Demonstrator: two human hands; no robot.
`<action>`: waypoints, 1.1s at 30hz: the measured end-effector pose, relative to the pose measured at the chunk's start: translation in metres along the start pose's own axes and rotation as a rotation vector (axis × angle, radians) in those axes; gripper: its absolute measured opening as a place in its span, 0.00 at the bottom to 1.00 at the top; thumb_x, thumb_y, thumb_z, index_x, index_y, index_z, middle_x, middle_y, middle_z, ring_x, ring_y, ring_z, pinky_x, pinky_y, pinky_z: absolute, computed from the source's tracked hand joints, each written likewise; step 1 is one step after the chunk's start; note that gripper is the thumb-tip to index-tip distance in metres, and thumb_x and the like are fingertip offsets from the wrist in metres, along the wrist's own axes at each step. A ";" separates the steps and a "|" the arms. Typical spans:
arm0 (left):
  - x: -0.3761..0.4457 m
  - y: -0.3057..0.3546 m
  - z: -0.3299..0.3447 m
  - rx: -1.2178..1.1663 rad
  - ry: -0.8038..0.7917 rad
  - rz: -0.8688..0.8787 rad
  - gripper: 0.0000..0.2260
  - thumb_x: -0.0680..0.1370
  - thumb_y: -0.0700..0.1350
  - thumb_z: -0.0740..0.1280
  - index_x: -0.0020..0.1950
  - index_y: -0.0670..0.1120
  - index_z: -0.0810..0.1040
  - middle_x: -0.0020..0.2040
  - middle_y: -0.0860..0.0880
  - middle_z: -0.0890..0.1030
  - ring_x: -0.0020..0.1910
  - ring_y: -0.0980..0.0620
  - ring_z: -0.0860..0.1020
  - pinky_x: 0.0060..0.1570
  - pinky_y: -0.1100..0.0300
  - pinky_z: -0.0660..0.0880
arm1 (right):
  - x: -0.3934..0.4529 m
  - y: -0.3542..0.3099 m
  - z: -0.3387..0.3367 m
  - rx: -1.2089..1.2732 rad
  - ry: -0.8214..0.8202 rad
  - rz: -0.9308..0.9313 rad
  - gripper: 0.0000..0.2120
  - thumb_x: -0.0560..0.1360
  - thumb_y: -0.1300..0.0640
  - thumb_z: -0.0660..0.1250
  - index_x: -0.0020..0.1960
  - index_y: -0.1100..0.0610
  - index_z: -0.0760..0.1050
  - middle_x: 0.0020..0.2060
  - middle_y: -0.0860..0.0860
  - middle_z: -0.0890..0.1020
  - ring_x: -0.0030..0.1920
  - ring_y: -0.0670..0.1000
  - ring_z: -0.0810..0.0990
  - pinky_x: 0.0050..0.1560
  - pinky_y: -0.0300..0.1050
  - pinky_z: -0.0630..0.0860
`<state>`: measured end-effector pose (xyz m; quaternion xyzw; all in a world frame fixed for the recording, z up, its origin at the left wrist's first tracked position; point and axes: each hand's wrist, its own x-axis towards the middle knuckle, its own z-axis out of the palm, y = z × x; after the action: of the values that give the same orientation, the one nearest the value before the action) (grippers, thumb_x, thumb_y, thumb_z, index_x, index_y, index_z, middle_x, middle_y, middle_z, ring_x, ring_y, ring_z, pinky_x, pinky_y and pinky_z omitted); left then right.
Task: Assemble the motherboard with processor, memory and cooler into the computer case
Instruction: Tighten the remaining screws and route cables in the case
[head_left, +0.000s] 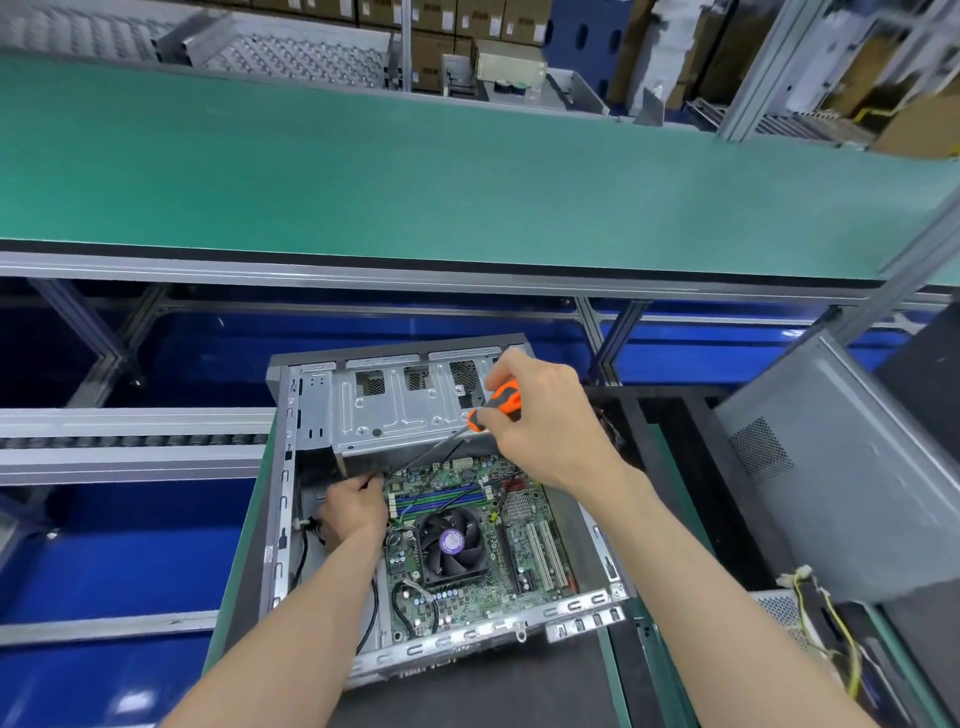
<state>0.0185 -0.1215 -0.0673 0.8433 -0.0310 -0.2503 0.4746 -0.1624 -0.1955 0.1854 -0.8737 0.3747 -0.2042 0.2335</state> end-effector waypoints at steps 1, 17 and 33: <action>0.001 -0.001 0.000 0.006 0.001 0.002 0.09 0.76 0.51 0.72 0.55 0.52 0.86 0.33 0.54 0.78 0.29 0.56 0.74 0.28 0.69 0.60 | -0.001 -0.002 -0.002 0.005 0.027 -0.027 0.10 0.72 0.57 0.73 0.48 0.51 0.72 0.38 0.47 0.81 0.41 0.49 0.80 0.45 0.52 0.79; 0.009 -0.006 0.004 0.062 -0.009 0.005 0.10 0.77 0.51 0.71 0.58 0.53 0.84 0.47 0.47 0.85 0.37 0.49 0.80 0.37 0.64 0.70 | 0.024 -0.039 -0.077 0.078 0.434 -0.214 0.11 0.65 0.63 0.75 0.41 0.59 0.73 0.27 0.50 0.76 0.28 0.49 0.72 0.30 0.34 0.65; 0.009 -0.009 0.004 0.016 -0.009 -0.017 0.11 0.77 0.52 0.71 0.57 0.53 0.85 0.42 0.47 0.85 0.39 0.45 0.81 0.48 0.54 0.78 | 0.051 -0.055 -0.050 0.067 0.387 -0.271 0.12 0.66 0.63 0.72 0.41 0.54 0.70 0.26 0.45 0.74 0.28 0.49 0.73 0.30 0.38 0.69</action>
<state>0.0228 -0.1223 -0.0800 0.8463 -0.0278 -0.2580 0.4653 -0.1261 -0.2126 0.2662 -0.8522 0.2849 -0.4098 0.1568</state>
